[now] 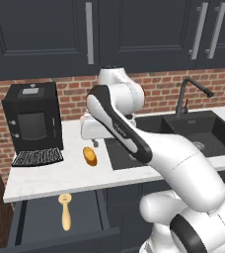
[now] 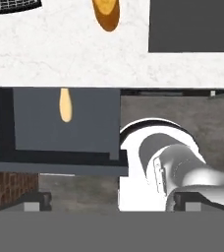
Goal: Pick the pizza cutter from the drawer and place it on the counter.
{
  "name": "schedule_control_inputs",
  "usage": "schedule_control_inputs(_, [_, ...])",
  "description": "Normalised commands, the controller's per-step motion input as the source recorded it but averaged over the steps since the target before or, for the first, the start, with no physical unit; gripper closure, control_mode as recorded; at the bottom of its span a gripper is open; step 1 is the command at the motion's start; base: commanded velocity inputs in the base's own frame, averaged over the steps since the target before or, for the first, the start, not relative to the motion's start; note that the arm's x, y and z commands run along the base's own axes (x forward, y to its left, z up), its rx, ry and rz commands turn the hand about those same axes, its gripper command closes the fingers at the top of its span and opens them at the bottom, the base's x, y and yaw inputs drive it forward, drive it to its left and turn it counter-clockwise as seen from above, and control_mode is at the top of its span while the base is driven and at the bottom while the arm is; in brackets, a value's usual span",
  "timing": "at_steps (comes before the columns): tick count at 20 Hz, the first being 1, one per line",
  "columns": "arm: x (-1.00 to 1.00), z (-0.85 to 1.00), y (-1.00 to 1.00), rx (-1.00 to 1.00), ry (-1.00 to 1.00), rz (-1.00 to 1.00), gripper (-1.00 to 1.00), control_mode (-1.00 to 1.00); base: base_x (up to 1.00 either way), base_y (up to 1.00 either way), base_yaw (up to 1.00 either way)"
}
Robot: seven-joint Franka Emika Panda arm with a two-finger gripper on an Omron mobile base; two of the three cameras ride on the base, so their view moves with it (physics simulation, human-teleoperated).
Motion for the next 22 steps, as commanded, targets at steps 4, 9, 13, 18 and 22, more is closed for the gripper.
schedule_control_inputs(4, [0.00,-0.01,0.72,0.10,0.21,0.00,-1.00,-1.00,0.00,0.00,0.00])
schedule_control_inputs(9, [0.00,-0.30,0.64,0.02,0.18,0.00,-1.00,-1.00,0.00,0.00,0.00])
schedule_control_inputs(13, [0.00,-0.42,0.52,0.00,0.07,0.00,-1.00,-1.00,0.00,0.00,0.00])
schedule_control_inputs(18, [-0.08,-0.37,0.47,0.00,0.01,0.00,-1.00,-1.00,0.00,0.00,0.00])
schedule_control_inputs(22, [-0.35,-0.34,0.36,0.00,0.00,0.00,-1.00,-1.00,0.00,0.00,0.00])
